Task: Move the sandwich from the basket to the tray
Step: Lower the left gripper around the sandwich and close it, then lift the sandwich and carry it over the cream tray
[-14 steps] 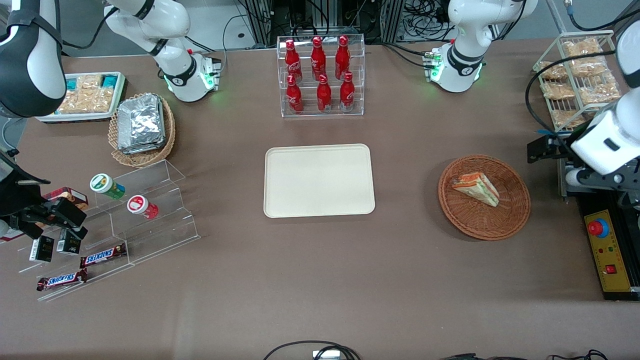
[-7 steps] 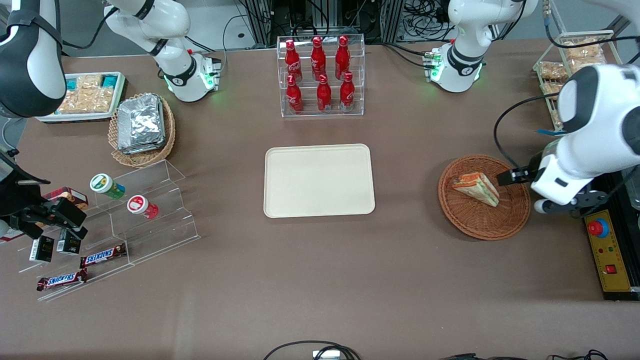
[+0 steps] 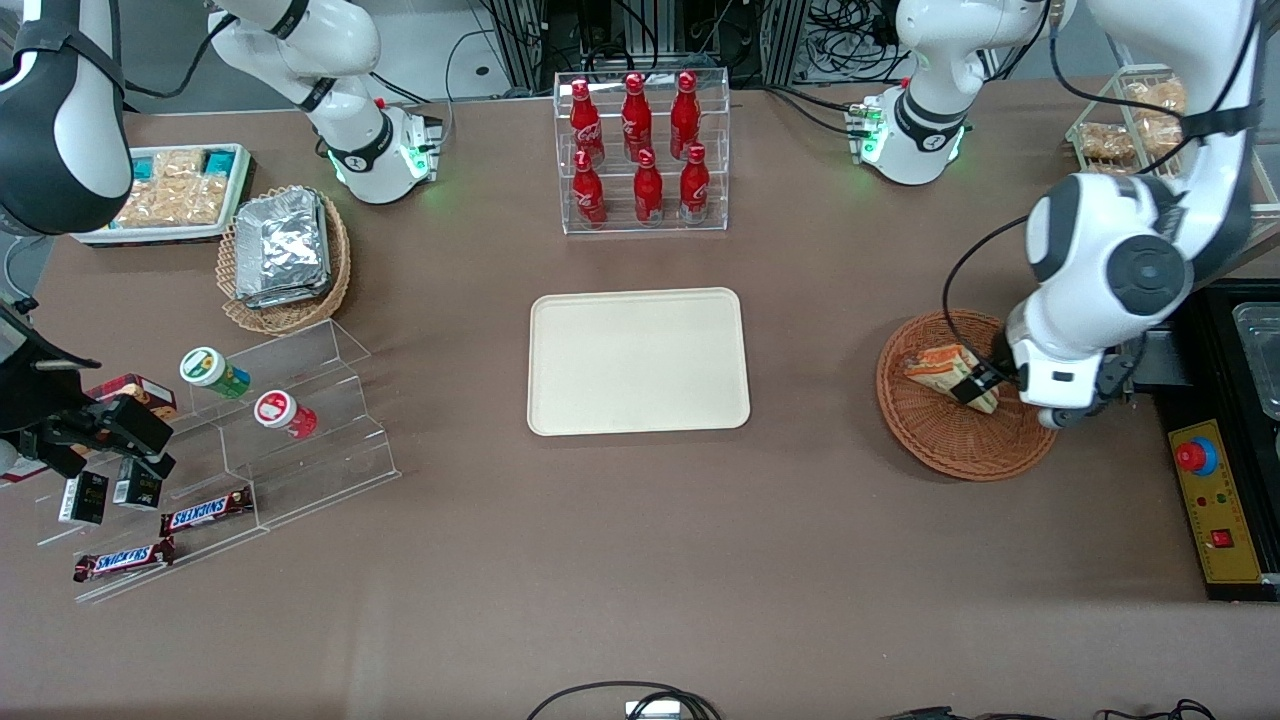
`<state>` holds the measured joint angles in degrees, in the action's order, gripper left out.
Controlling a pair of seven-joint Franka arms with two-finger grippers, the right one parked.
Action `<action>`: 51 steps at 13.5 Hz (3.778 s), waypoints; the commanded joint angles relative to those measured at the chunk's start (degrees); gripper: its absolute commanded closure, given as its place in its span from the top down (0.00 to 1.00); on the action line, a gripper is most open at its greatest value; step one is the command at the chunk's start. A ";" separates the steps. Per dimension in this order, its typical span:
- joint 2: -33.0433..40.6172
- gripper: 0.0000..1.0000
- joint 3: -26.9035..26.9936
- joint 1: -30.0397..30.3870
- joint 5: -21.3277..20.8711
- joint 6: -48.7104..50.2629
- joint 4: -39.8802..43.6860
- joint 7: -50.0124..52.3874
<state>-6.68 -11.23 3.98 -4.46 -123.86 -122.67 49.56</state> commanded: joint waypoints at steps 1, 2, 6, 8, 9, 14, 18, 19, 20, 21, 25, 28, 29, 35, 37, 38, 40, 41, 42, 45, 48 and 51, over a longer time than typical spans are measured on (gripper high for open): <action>2.55 1.00 -0.02 -0.20 -1.42 -3.84 -5.55 5.27; 2.29 1.00 -0.02 -0.20 -2.47 -3.93 -5.99 7.11; 1.93 1.00 -0.02 -0.20 -4.68 -7.35 -8.89 13.53; 1.93 1.00 -0.02 -0.11 -4.76 -9.81 -10.65 16.08; 1.93 1.00 -0.02 -0.11 -4.76 -11.30 -11.61 16.79; 1.76 1.00 0.15 0.33 -7.13 -15.53 -15.40 18.90; 0.09 1.00 0.50 0.50 -7.31 -17.37 -15.40 19.52; -0.61 1.00 0.59 0.68 -7.40 -17.90 -15.32 20.56; -0.96 1.00 0.59 0.68 -7.40 -18.51 -15.31 21.18; -1.23 1.00 0.59 0.68 -7.40 -19.13 -15.31 21.28; -2.81 1.00 0.68 0.68 -7.40 -20.54 -15.32 21.98; -3.69 0.74 0.77 0.77 -7.49 -21.16 -15.31 21.98; -3.87 0.48 0.77 0.77 -7.49 -21.16 -15.23 21.98; -4.05 0.00 2.35 0.77 -10.21 -20.81 -14.96 21.89; -3.09 0.00 2.35 0.77 -10.21 -19.76 -14.61 21.72; -2.12 0.00 2.26 0.68 -10.21 -18.10 -14.26 21.11; -0.88 0.00 2.00 0.59 -10.21 -11.88 -10.50 20.14; -0.88 0.00 1.83 0.16 -10.13 -7.23 -7.00 18.57; -1.05 0.00 1.74 -0.02 -9.95 -2.22 -3.40 17.07; -1.49 0.00 -1.06 -0.11 -8.98 4.49 4.53 12.94; -2.90 0.00 -5.10 -0.02 -8.98 6.26 9.46 11.97; -5.01 0.00 -10.02 -0.11 -9.16 8.02 13.59 10.65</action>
<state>-9.14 -18.71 3.79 -13.55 -118.28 -113.25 62.18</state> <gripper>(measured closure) 0.806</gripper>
